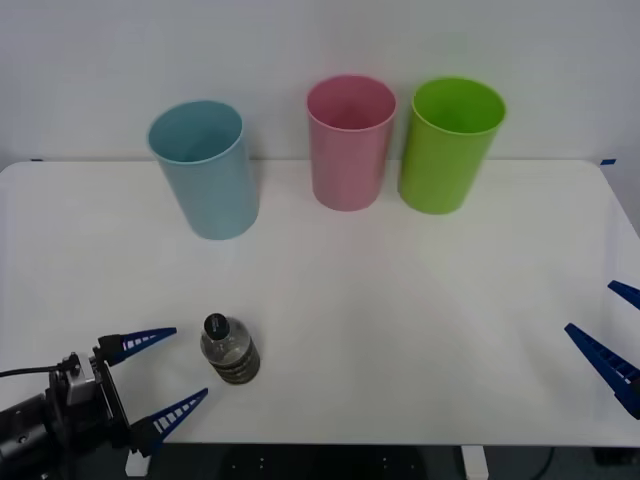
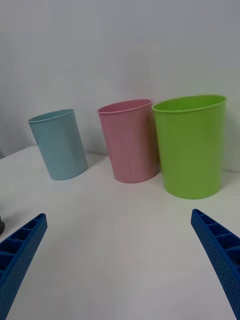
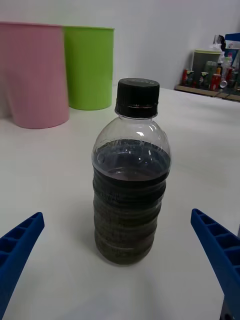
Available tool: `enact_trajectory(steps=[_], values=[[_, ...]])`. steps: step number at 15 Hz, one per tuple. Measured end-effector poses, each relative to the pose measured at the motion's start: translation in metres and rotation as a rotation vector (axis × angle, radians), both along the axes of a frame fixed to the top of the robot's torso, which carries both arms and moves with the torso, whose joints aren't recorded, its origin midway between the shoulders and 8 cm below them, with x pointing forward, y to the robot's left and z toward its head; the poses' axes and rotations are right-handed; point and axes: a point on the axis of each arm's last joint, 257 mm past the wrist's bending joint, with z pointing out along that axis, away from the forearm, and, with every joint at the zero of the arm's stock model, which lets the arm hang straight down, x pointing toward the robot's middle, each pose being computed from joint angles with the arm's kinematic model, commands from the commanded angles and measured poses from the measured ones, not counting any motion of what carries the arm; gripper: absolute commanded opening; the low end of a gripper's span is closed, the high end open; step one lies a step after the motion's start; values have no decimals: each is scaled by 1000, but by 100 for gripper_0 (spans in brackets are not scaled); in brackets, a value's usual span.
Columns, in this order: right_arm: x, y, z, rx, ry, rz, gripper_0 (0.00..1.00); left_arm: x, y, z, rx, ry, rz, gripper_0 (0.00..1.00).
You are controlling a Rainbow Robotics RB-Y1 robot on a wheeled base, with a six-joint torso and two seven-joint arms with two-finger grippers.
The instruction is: Grasp the object on the table and drop it into the matching bin: aluminum can to the light blue bin, PET bottle to the pink bin.
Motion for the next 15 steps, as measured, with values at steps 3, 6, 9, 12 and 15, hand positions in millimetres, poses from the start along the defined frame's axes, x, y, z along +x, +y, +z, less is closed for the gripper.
enact_trajectory(steps=[3,6,9,12,15], values=[[0,0,0,0,0,0,100,4,-14,-3,-8,-8,2,100],[0,0,0,0,0,0,100,9,-27,-7,-9,-14,1,100],[0,0,0,0,0,0,100,18,-34,-10,-2,-20,-7,100],[0,0,0,0,0,0,100,24,-42,-14,2,-21,-25,100],[0,0,0,0,0,0,100,30,-48,-16,0,-23,-35,100]])
